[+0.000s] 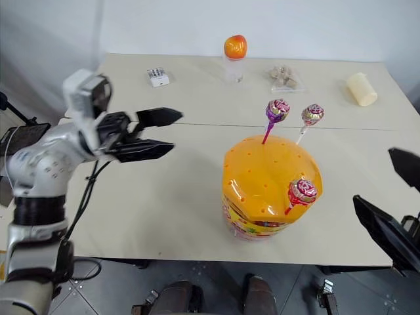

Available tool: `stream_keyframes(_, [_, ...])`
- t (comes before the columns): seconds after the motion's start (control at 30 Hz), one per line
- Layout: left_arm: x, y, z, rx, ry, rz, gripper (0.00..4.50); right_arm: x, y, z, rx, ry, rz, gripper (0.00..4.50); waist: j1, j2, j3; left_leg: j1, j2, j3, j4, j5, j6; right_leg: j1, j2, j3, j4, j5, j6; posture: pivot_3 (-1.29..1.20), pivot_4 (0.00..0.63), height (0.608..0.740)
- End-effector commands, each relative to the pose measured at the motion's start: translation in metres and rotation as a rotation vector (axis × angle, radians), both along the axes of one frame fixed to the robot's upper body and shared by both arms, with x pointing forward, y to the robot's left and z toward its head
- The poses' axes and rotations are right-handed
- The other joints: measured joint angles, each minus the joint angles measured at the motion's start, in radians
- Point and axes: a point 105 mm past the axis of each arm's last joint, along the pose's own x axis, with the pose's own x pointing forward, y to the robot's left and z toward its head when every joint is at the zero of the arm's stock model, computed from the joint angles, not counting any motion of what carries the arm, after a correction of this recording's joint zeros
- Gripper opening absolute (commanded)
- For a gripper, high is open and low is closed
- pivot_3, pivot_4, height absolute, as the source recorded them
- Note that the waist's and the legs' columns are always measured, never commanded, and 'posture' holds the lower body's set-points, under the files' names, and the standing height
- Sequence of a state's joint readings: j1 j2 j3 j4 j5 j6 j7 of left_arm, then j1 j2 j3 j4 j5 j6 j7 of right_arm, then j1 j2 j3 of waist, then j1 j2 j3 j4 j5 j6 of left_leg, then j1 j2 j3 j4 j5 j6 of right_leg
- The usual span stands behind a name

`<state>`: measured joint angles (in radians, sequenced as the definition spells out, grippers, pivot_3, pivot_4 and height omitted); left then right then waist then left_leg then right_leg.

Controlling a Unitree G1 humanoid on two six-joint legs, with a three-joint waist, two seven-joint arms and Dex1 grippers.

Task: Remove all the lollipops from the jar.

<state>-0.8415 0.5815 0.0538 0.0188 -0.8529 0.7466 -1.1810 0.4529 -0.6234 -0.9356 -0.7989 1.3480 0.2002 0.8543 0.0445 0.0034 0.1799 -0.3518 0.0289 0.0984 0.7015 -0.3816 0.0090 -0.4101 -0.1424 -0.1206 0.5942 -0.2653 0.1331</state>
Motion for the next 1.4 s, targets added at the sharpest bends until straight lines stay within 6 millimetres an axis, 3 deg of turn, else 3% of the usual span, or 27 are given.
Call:
stream_keyframes(0.03, [0.003,-0.009,0.005,0.016,-0.002,-0.058,4.50,-0.002,0.001,0.004,0.042,-0.008,-0.028,4.45,0.001,0.000,0.000,0.000,0.000,0.000,0.000,0.000,0.000,0.000,0.000,0.000,0.000,0.000,0.000,0.00,0.150,0.740])
stream_keyframes(0.2, [0.004,-0.078,0.025,0.095,-0.024,-0.254,4.50,-0.021,-0.001,-0.005,0.077,-0.022,-0.137,4.45,0.033,-0.003,0.002,-0.005,0.000,-0.004,0.004,0.000,0.000,0.000,0.003,-0.001,-0.003,0.000,0.000,0.00,0.150,0.740])
stream_keyframes(0.4, [-0.004,-0.108,0.030,0.082,-0.030,-0.327,4.50,-0.022,0.000,-0.016,0.092,-0.028,-0.183,4.45,-0.004,-0.003,0.001,-0.002,0.001,0.003,0.004,-0.002,0.003,0.000,0.004,0.006,-0.004,0.000,0.001,0.00,0.150,0.740])
stream_keyframes(0.57, [-0.005,-0.117,0.029,0.097,-0.035,-0.331,4.50,-0.023,-0.002,-0.019,0.099,-0.027,-0.212,4.45,-0.016,-0.003,0.001,-0.001,0.002,0.003,0.004,-0.002,0.002,0.000,0.004,0.007,-0.003,0.000,0.001,0.00,0.150,0.740])
stream_keyframes(0.67, [-0.006,-0.124,0.030,0.095,-0.043,-0.325,3.96,-0.024,-0.004,-0.020,0.098,-0.030,-0.221,4.50,-0.016,-0.003,0.001,-0.001,0.001,0.003,0.004,-0.002,0.002,0.000,0.004,0.007,-0.003,0.000,0.001,0.00,0.150,0.740])
stream_keyframes(1.1, [-0.004,-0.124,0.037,0.053,-0.060,-0.317,0.06,-0.024,-0.006,-0.019,0.103,-0.029,-0.229,4.50,-0.014,-0.003,0.001,-0.002,0.001,0.002,0.004,-0.002,0.002,0.000,0.004,0.008,-0.003,0.000,0.001,0.00,0.150,0.740])
stream_keyframes(1.33, [-0.006,-0.113,0.069,-0.122,-0.035,-0.352,0.02,-0.023,-0.008,-0.014,0.121,-0.068,-0.215,4.50,-0.014,-0.003,0.001,-0.002,0.001,0.001,0.004,-0.002,0.003,0.000,0.004,0.008,-0.003,0.000,0.001,0.00,0.150,0.740])
stream_keyframes(1.4, [0.000,-0.097,0.091,-0.236,0.029,-0.338,0.02,-0.019,-0.007,-0.011,0.120,-0.083,-0.183,4.50,-0.016,-0.003,0.002,-0.002,0.001,0.001,0.004,-0.002,0.002,0.000,0.004,0.008,-0.003,0.000,0.001,0.00,0.150,0.740])
